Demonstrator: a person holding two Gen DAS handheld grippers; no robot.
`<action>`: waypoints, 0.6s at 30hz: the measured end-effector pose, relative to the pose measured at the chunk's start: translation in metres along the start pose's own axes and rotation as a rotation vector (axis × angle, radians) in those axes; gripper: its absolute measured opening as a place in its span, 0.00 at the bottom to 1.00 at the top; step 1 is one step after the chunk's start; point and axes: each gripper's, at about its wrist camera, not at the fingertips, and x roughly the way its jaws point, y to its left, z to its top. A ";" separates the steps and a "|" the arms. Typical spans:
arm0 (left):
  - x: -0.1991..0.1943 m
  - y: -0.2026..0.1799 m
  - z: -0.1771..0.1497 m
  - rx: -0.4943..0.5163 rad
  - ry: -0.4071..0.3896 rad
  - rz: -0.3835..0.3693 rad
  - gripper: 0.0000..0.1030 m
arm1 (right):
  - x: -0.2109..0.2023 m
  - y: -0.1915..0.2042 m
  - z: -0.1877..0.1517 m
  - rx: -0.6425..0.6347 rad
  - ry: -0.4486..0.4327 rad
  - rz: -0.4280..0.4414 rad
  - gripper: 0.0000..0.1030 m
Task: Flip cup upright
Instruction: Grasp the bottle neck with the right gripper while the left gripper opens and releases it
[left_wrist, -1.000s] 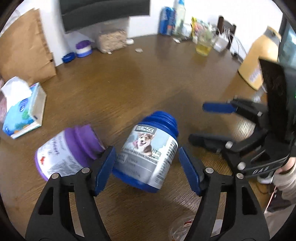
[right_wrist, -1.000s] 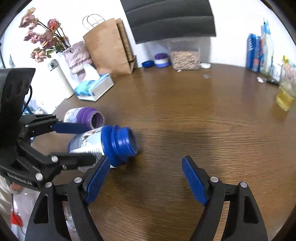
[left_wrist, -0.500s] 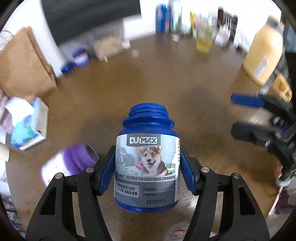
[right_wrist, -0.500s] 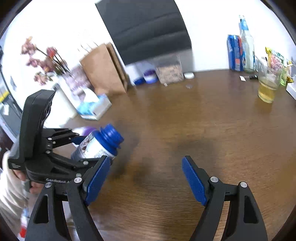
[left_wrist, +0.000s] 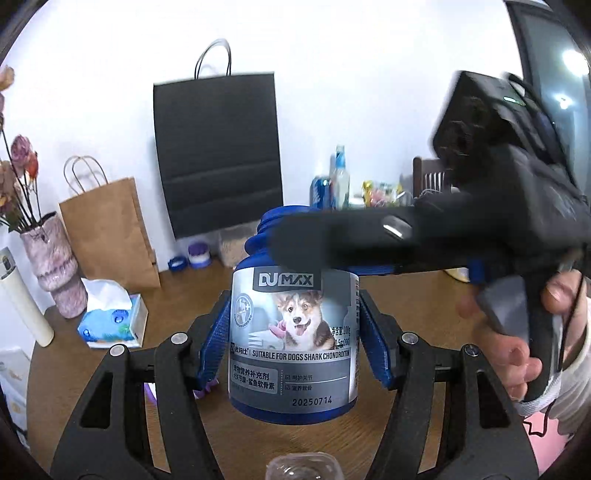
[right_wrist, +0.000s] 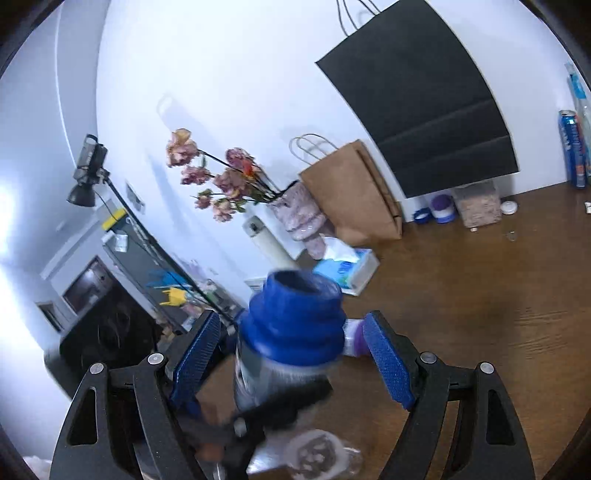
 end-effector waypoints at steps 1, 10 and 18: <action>-0.003 -0.001 0.000 0.002 -0.011 0.002 0.58 | 0.002 0.001 0.001 0.010 0.004 0.004 0.62; -0.007 0.009 -0.006 -0.095 -0.040 -0.054 0.58 | -0.006 0.025 0.001 -0.086 -0.009 -0.074 0.57; 0.025 0.019 -0.022 -0.241 -0.078 -0.182 0.68 | 0.001 0.041 -0.021 -0.357 -0.055 -0.354 0.57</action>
